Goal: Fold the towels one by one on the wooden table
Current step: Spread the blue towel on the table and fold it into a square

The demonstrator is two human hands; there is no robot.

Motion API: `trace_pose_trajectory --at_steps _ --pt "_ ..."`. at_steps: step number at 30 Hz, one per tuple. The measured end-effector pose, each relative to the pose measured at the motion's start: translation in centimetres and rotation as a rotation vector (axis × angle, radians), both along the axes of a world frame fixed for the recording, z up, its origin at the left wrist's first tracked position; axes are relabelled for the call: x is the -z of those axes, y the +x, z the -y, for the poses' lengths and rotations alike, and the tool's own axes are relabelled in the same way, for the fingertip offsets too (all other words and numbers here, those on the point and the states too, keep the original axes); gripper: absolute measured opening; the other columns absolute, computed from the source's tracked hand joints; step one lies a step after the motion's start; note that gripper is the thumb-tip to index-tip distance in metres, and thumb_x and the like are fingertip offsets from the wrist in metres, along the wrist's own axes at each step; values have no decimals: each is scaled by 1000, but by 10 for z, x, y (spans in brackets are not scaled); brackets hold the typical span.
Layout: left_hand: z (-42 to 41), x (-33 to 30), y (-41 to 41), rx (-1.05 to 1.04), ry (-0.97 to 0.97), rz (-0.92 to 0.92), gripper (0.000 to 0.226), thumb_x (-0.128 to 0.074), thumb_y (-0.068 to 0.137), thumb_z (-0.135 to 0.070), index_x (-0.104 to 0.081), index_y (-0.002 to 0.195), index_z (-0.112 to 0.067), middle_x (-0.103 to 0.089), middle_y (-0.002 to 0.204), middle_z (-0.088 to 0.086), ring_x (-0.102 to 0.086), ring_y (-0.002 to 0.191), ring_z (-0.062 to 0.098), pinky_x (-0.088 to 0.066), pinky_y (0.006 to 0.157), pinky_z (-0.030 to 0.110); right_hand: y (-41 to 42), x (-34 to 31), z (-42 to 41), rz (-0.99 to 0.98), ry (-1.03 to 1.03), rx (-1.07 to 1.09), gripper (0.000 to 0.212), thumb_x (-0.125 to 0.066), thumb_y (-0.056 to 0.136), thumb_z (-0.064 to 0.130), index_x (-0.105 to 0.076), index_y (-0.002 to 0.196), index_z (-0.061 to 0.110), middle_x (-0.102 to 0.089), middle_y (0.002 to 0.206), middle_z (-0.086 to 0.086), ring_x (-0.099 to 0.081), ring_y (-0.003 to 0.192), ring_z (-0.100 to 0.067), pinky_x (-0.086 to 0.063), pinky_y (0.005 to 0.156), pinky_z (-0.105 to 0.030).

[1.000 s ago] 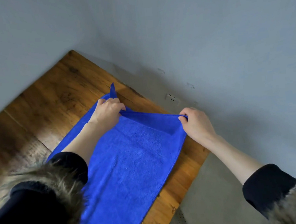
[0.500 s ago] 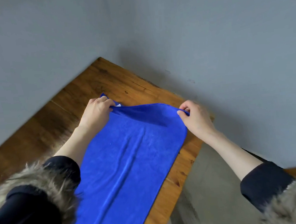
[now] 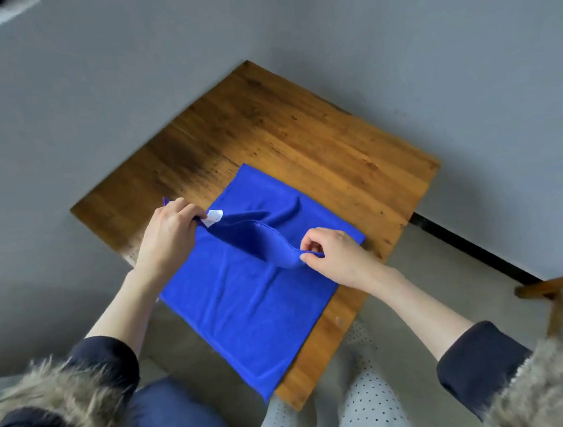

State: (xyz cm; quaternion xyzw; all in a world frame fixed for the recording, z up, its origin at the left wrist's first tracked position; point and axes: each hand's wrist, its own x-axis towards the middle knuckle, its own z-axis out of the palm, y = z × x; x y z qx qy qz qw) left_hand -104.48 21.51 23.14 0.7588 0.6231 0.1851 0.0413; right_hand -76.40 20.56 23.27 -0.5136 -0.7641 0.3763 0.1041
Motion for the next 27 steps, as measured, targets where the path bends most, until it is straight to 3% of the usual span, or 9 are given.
trace_pose_trajectory --at_steps 3,7,10,12,15,17,21,24,27 --pt "32 16 -21 -68 -75 -43 20 -59 74 16 -68 83 0 -63 82 18 -60 73 38 -46 65 44 -21 16 26 74 -135 -138 12 -55 89 21 -49 79 21 -47 74 13 -46 75 -12 -35 67 -22" --pt "62 54 -35 -133 -291 -88 34 -49 78 14 -68 98 -6 -63 99 13 -56 92 34 -40 78 39 -36 47 48 164 -290 -198 8 -54 90 25 -56 85 20 -57 89 7 -53 87 -14 -44 78 -28" --pt "77 81 -37 -146 -488 -142 45 -42 79 9 -63 111 -15 -57 111 6 -50 99 28 -34 76 30 -39 69 53 226 -364 -176 20 -51 92 30 -62 99 15 -59 101 2 -54 102 -18 -42 89 -29" --pt "81 93 -34 -153 -518 -135 40 -45 84 4 -61 115 -14 -55 114 7 -50 101 28 -35 75 31 -39 83 52 267 -341 -120 28 -49 94 30 -58 115 12 -56 116 -2 -48 116 -21 -35 97 -28" --pt "75 111 -24 -122 -471 -110 32 -50 91 -10 -57 122 -12 -51 128 11 -47 117 31 -39 88 40 -40 104 40 342 -229 -8 45 -45 97 30 -39 138 12 -36 144 -8 -31 133 -25 -27 108 -33" --pt "64 120 -16 -63 -447 -104 38 -53 91 -14 -53 129 -12 -42 140 14 -36 132 31 -32 102 45 -43 116 30 395 -170 36 56 -44 97 32 -24 146 15 -16 155 -9 -16 141 -27 -21 113 -37" --pt "39 138 -3 58 -615 -219 61 -51 92 -36 -23 146 -29 -5 157 3 -5 144 28 -12 113 53 -46 141 16 517 -207 63 80 -48 90 50 1 148 28 15 156 -6 8 143 -32 -13 113 -54" --pt "34 150 11 89 -768 -359 82 -54 87 -48 -1 147 -36 15 156 2 8 144 29 -10 112 57 -43 156 14 619 -235 25 95 -50 81 65 10 147 31 26 153 -4 19 141 -32 -7 109 -62" --pt "36 158 24 32 -740 -367 89 -55 84 -53 7 146 -38 21 155 5 10 143 32 -12 109 60 -35 164 5 628 -209 -3 101 -50 77 70 14 145 33 31 151 -3 25 139 -33 -3 107 -65"
